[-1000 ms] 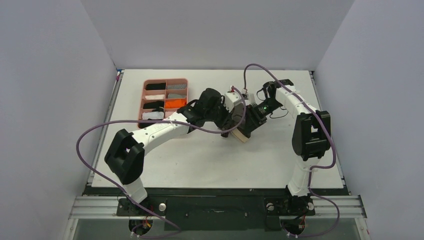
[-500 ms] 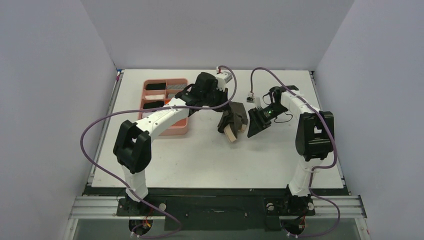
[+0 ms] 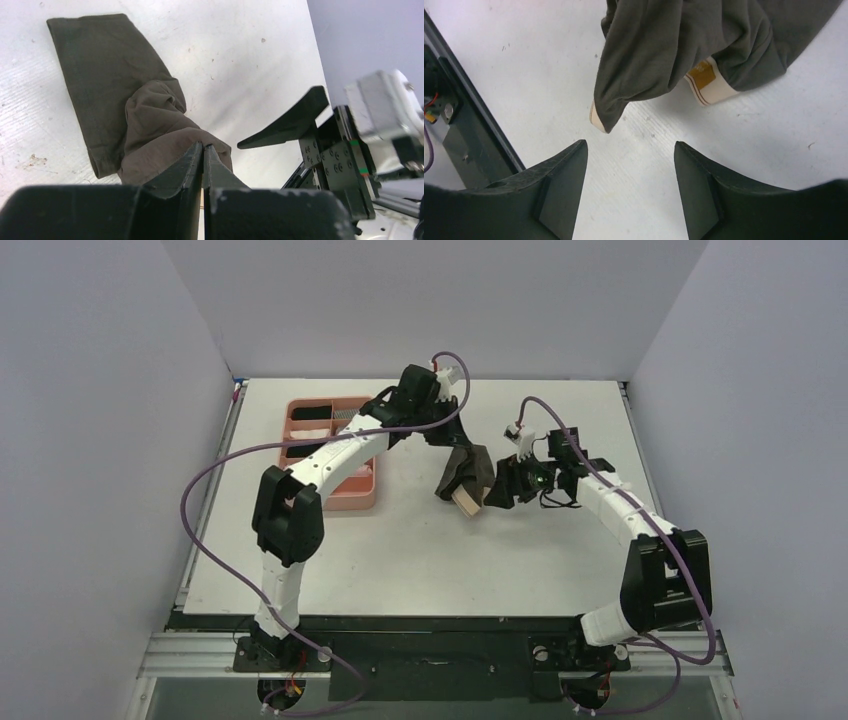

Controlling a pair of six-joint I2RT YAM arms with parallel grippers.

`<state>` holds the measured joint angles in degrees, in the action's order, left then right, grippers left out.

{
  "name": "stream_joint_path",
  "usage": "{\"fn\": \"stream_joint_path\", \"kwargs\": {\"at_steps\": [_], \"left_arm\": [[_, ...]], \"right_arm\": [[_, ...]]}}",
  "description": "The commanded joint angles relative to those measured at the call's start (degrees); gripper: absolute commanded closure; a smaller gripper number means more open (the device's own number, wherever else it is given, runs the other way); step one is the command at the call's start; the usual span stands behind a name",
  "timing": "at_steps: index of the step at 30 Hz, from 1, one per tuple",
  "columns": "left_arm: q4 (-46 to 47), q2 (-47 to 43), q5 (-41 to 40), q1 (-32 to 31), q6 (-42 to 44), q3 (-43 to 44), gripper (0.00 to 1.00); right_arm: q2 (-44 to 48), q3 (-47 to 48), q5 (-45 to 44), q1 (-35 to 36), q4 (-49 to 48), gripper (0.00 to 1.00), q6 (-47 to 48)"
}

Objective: Roll the underwear
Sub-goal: Flatten out the underwear at the center of the board.

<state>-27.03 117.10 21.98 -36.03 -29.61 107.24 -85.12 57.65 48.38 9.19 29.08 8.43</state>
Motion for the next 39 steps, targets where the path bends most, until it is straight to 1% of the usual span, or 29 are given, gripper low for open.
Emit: {"fn": "stream_joint_path", "kwargs": {"at_steps": [1,8,13,19,26,30,32,34,35,36,37,38,39], "left_arm": [[-1.2,1.4,2.5,1.3,-5.3,4.4,1.00],[-1.2,2.8,3.0,1.3,-7.1,5.8,1.00],[-0.4,2.9,3.5,1.3,-8.6,5.4,1.00],[-0.1,3.0,3.7,1.4,-9.5,5.8,1.00],[0.3,2.4,4.3,1.7,-10.0,5.1,1.00],[1.0,1.9,4.5,1.9,-10.5,4.1,1.00],[1.2,1.6,4.7,2.1,-10.5,4.0,1.00],[1.4,1.4,4.6,2.3,-10.6,3.7,1.00],[1.5,1.2,4.6,2.5,-10.5,3.5,1.00],[1.6,1.1,4.5,2.6,-10.5,3.4,1.00],[1.8,0.8,4.5,2.9,-10.3,3.0,1.00],[1.8,0.6,4.5,3.1,-10.1,2.9,1.00],[1.8,0.2,4.4,3.5,-9.6,2.6,1.00]], "right_arm": [[2.6,-3.6,-5.2,2.5,-19.0,0.41,-10.9],[1.4,-6.1,-8.3,7.4,-24.0,0.41,-13.8],[1.3,-8.1,-10.6,9.2,-27.7,0.42,-16.8],[0.5,-9.6,-12.1,9.8,-28.6,0.47,-17.8],[-1.0,-10.3,-15.4,9.8,-28.6,0.47,-17.4],[-2.3,-9.9,-14.5,9.9,-30.0,0.48,-17.8],[-3.5,-9.5,-13.8,10.0,-30.0,0.51,-18.0],[-4.0,-9.0,-13.1,10.0,-29.7,0.58,-18.0],[-4.1,-8.7,-12.9,10.0,-29.4,0.66,-17.9],[-4.2,-8.1,-12.8,10.0,-28.4,0.71,-17.6],[-4.0,-7.7,-12.6,9.9,-26.9,0.80,-17.2],[-3.6,-6.9,-12.3,9.5,-26.4,0.84,-16.9],[-3.3,-6.5,-12.2,9.3,-24.9,0.91,-16.2]]}}
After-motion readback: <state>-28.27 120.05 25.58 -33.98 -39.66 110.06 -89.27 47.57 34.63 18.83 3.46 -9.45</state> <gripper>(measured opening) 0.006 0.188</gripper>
